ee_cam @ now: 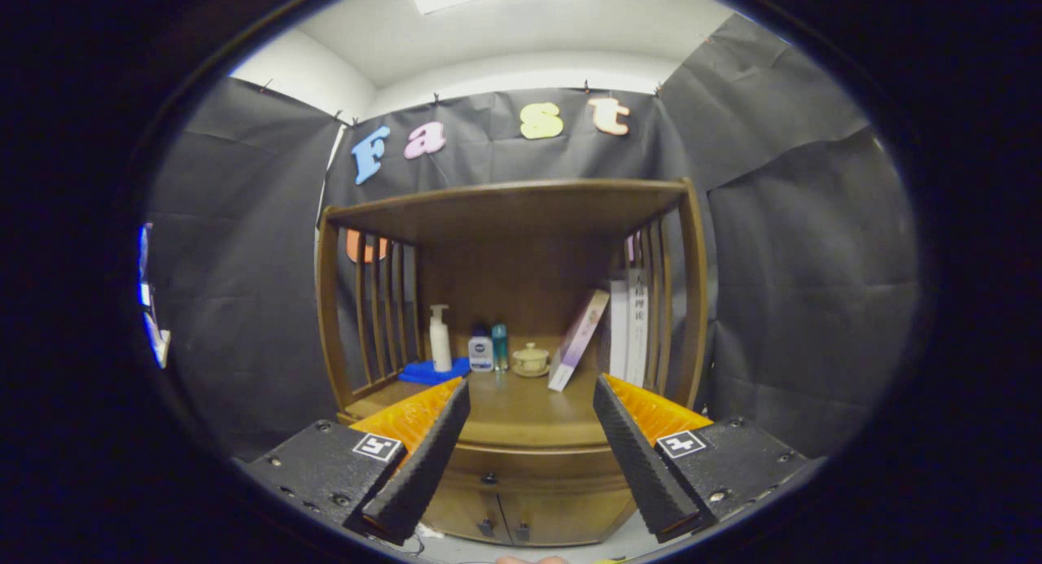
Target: Pull open the drawer, take out the items inside it, and place them on the countertop above the cabinet.
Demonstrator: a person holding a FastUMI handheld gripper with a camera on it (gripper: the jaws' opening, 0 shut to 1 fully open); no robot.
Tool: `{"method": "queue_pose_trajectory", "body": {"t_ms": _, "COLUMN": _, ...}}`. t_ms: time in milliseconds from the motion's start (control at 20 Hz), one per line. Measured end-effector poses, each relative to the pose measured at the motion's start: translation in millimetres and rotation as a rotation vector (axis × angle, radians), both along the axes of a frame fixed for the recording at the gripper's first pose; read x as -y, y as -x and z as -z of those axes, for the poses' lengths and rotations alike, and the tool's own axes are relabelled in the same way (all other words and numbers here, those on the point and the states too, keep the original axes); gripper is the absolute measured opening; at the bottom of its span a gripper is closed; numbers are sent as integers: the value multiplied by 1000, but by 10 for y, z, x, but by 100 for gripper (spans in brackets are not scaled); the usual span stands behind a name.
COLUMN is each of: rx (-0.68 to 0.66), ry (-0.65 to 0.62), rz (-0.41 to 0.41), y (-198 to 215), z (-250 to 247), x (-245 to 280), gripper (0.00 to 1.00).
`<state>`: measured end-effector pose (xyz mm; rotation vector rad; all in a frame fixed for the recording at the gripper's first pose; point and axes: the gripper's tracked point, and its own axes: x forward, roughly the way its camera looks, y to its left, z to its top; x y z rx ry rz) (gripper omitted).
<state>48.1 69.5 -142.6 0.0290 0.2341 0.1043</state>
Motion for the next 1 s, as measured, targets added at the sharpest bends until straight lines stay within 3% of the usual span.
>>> {"method": "queue_pose_trajectory", "body": {"t_ms": 350, "rx": -185, "ry": -1, "rz": -64, "y": -169, "z": 1207, "x": -333, "gripper": 99}}
{"method": "queue_pose_trajectory", "body": {"t_ms": 700, "rx": -319, "ry": 3, "rz": -56, "y": -386, "z": 2040, "x": -469, "gripper": 98}}
{"method": "queue_pose_trajectory", "body": {"t_ms": 900, "rx": -342, "ry": 29, "rz": -45, "y": -462, "z": 2321, "x": -531, "gripper": 88}}
{"method": "queue_pose_trajectory", "body": {"t_ms": 1000, "rx": -345, "ry": 57, "rz": -41, "y": -533, "z": 2428, "x": -551, "gripper": 77}}
